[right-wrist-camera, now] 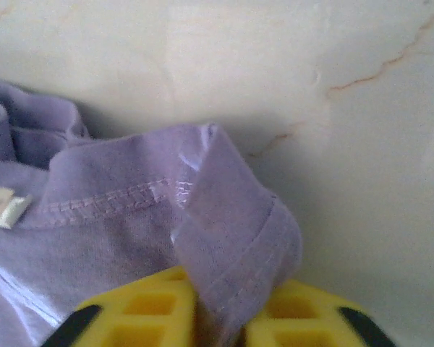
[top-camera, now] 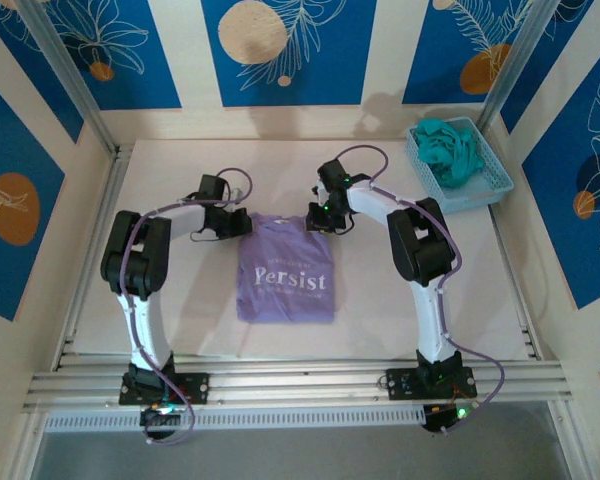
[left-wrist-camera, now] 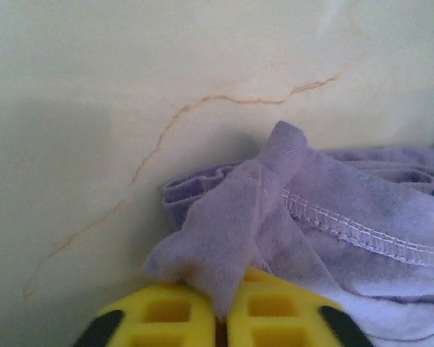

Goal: Fold the inside-out t-shirt

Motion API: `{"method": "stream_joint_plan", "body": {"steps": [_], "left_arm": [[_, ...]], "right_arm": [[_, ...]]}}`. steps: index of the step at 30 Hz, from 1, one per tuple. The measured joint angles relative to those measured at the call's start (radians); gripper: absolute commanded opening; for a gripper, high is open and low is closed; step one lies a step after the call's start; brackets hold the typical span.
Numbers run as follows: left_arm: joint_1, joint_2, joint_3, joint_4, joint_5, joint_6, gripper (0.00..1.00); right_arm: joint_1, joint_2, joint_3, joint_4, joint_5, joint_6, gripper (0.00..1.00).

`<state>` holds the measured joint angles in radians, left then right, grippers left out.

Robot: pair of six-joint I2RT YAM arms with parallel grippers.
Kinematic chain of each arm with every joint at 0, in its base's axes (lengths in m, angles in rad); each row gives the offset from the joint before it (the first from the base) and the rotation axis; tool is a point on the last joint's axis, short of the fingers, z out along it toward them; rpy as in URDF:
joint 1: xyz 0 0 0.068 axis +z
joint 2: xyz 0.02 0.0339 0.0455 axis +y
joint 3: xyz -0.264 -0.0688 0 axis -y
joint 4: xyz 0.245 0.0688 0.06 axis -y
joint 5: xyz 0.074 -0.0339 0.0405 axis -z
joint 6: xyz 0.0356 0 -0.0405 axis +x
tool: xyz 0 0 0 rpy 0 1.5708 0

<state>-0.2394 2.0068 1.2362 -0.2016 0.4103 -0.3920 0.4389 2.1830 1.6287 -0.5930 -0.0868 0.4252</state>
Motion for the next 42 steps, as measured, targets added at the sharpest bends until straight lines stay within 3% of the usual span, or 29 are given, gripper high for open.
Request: {"method": "stream_joint_plan", "body": {"steps": [3, 11, 20, 23, 26, 30, 36, 42], "left_arm": [[-0.003, 0.001, 0.0, 0.014, 0.013, -0.01, 0.0], [0.035, -0.077, -0.007, 0.111, 0.062, -0.082, 0.0], [0.063, -0.089, 0.431, 0.11, 0.1, -0.123, 0.0], [0.062, -0.129, 0.468, 0.148, 0.124, -0.13, 0.0], [0.059, -0.219, 0.33, 0.212, 0.146, -0.143, 0.0], [0.034, -0.364, -0.012, 0.323, 0.172, -0.181, 0.0], [-0.078, -0.54, -0.481, 0.42, 0.173, -0.23, 0.0], [-0.224, -0.62, -0.613, 0.461, 0.154, -0.258, 0.0]], "right_arm": [[-0.009, -0.008, -0.024, 0.052, -0.014, -0.007, 0.0], [-0.078, -0.18, -0.108, 0.217, -0.078, -0.006, 0.0], [-0.165, -0.25, 0.129, 0.303, -0.109, -0.039, 0.0], [-0.178, -0.311, 0.132, 0.325, -0.121, -0.07, 0.0], [-0.174, -0.426, 0.009, 0.385, -0.139, -0.082, 0.0], [-0.154, -0.611, -0.286, 0.482, -0.184, -0.072, 0.0], [-0.118, -0.816, -0.751, 0.543, -0.217, 0.014, 0.0], [-0.101, -0.954, -0.977, 0.535, -0.208, 0.1, 0.0]]}}
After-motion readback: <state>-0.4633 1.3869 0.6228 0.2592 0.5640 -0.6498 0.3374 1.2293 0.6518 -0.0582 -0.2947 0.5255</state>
